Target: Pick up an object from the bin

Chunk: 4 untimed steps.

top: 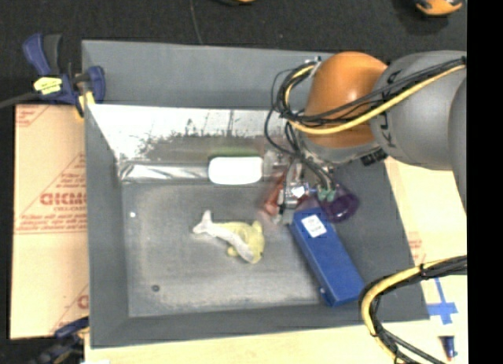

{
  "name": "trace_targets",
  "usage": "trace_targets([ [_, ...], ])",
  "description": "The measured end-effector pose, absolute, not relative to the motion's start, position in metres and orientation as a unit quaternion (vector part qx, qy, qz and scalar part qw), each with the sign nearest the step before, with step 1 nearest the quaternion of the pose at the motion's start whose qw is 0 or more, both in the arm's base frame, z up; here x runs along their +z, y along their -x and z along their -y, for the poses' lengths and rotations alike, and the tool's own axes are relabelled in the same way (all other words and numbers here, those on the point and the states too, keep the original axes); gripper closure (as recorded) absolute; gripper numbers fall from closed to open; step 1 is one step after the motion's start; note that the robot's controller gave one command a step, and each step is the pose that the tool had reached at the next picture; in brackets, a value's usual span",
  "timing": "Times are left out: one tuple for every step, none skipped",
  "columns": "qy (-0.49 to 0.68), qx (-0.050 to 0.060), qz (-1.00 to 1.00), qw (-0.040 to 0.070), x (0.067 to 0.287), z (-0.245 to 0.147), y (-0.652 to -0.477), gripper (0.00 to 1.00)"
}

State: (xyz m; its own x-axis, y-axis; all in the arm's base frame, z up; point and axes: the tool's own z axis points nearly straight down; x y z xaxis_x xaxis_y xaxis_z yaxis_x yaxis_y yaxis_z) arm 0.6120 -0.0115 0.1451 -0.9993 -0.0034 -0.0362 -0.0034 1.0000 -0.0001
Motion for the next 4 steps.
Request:
trace_targets([
  [0.033, 0.0, -0.999, 0.018, 0.118, 0.044, -0.642, 0.0],
  [0.025, 0.0, -1.0, 0.018, 0.123, 0.051, -0.644, 0.0],
  [0.034, -0.001, -0.999, 0.02, 0.085, 0.05, -0.653, 0.0],
  [0.03, 0.0, -0.999, 0.023, 0.081, 0.042, -0.651, 0.0],
])
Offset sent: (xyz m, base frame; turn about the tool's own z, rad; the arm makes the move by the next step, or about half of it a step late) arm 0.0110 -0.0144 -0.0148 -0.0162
